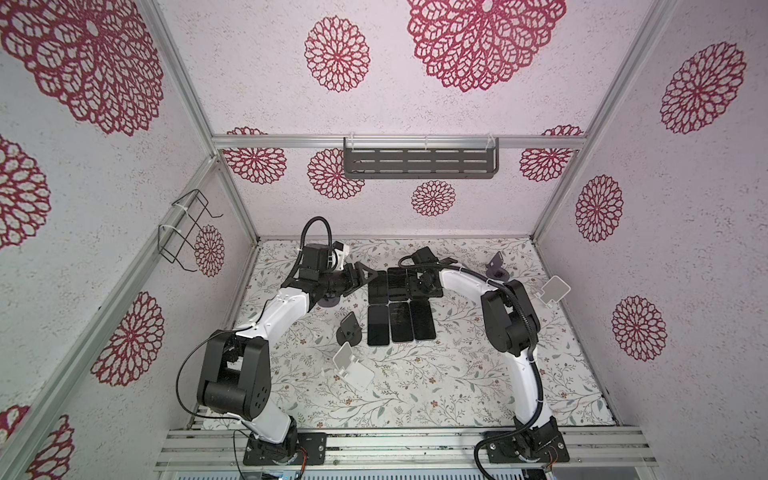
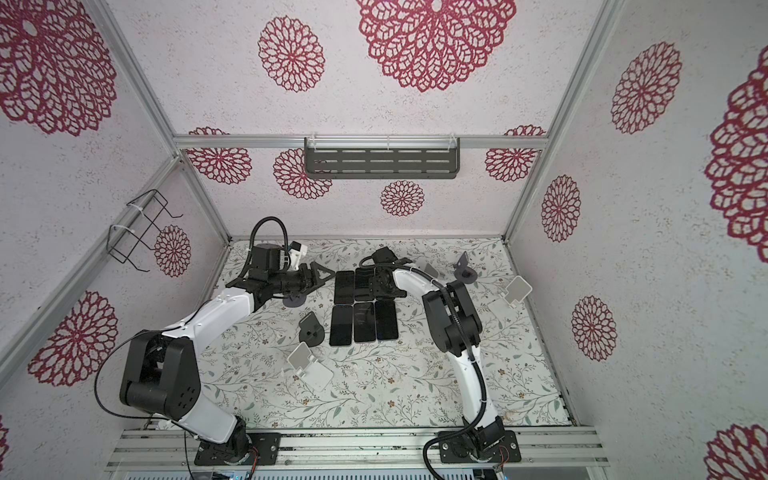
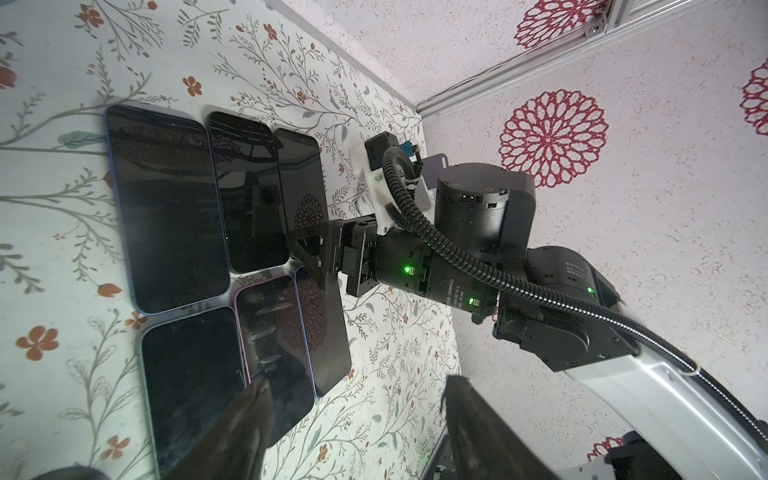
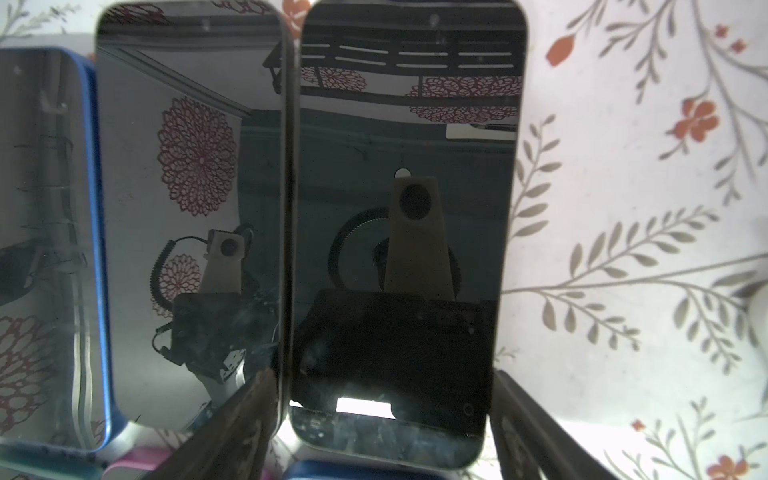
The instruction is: Remove the phone from the phone stand
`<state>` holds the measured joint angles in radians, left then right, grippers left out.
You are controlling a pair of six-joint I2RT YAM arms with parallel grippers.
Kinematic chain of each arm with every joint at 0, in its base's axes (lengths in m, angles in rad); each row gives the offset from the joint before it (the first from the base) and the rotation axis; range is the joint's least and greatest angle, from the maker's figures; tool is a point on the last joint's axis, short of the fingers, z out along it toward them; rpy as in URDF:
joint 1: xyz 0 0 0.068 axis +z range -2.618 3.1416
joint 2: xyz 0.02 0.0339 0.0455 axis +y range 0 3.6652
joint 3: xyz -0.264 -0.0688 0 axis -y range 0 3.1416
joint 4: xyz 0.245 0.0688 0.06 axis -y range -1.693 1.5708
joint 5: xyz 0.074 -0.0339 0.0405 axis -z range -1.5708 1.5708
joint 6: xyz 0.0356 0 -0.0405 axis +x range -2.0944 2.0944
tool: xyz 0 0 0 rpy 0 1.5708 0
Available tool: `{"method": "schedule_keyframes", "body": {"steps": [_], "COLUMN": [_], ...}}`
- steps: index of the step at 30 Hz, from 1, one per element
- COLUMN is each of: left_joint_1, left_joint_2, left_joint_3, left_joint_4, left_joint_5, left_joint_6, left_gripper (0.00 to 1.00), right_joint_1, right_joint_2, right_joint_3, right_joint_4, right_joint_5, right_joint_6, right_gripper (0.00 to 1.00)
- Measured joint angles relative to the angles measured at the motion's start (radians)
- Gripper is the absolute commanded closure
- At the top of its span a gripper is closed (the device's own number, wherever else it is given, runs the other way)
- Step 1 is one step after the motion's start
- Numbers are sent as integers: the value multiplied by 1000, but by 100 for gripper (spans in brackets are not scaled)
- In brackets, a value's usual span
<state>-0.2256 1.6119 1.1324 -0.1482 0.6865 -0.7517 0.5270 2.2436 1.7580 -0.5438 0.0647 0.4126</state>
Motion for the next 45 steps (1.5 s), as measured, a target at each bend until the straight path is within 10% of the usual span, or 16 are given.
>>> {"method": "schedule_keyframes", "body": {"steps": [11,21,36,45], "left_joint_1": [0,1,9,55], "left_joint_2": [-3,-90,-762,-752], "left_joint_3": [1,16,-423,-755], "left_joint_4": [-11,-92,-66,175], "left_joint_5": [-8,-117,-1044,-1425], "left_joint_6": [18,120,358,491], "left_gripper": [30,27,12,5], "right_joint_1": [0,0,-139,-281], "right_joint_2": [-99,-647,-1204,-1199], "right_joint_3": [-12,-450,-1231,-1510], "right_joint_4": [-16,165,603,963], "right_joint_5": [43,37,331,384], "right_joint_6": [-67,-286,-393,-370], "right_gripper": [15,1,1,1]}}
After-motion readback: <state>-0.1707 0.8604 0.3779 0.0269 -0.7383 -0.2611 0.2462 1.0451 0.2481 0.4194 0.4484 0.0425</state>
